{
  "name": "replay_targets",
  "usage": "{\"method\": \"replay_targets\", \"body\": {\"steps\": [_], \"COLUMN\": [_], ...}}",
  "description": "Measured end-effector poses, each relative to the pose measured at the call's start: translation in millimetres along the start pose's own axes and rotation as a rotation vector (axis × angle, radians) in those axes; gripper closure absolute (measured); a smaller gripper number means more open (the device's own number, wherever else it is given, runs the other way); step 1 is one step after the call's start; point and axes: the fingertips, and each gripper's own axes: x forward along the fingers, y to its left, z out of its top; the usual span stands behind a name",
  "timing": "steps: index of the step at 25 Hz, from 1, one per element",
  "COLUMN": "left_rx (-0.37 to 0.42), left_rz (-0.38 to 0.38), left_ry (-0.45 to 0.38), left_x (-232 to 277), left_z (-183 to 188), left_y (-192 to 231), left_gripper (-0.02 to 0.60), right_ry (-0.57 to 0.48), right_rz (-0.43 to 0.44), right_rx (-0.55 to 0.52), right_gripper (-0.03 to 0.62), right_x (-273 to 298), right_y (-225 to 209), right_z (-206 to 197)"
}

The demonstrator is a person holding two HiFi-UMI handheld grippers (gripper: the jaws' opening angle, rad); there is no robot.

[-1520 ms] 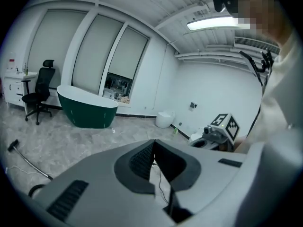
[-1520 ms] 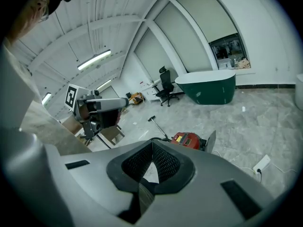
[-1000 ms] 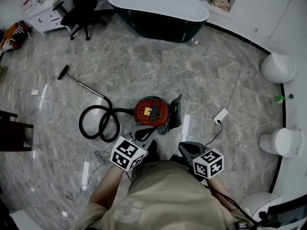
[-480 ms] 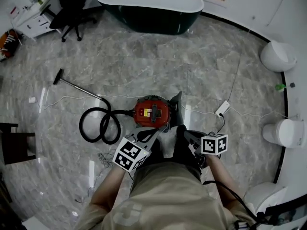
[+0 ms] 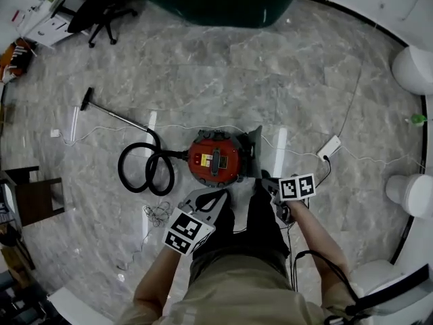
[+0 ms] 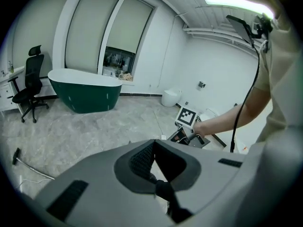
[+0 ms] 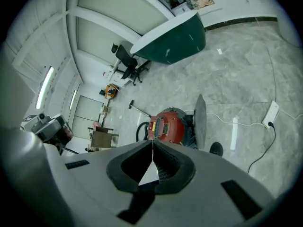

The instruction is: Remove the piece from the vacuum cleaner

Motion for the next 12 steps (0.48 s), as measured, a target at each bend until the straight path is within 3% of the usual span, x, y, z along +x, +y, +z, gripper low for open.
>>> {"method": "replay_targets", "body": {"steps": [6,11,12], "left_rx": [-0.089,-0.104,-0.108], "left_rz": [0.006,-0.001,-0.006], "left_ry": [0.062,0.072,0.073], "left_x": [58.8,105.6,113.9], "left_z": [-18.4,-47.1,-53.2], "left_y": [19.9,31.2,33.1], "left_gripper": [0.580,0.580,0.580], "right_ry": [0.118,0.106,0.094], "right_rz": [-0.017,-0.021,-0.018], "right_rx": [-0.007,-0.011,0.000], "right_gripper": [0.592,0.585,0.516], "right_x": [54.2,91.5,98.7], "right_y": [-67.2,-109.9,-117.3], "right_z": [21.0,31.7,33.5]}}
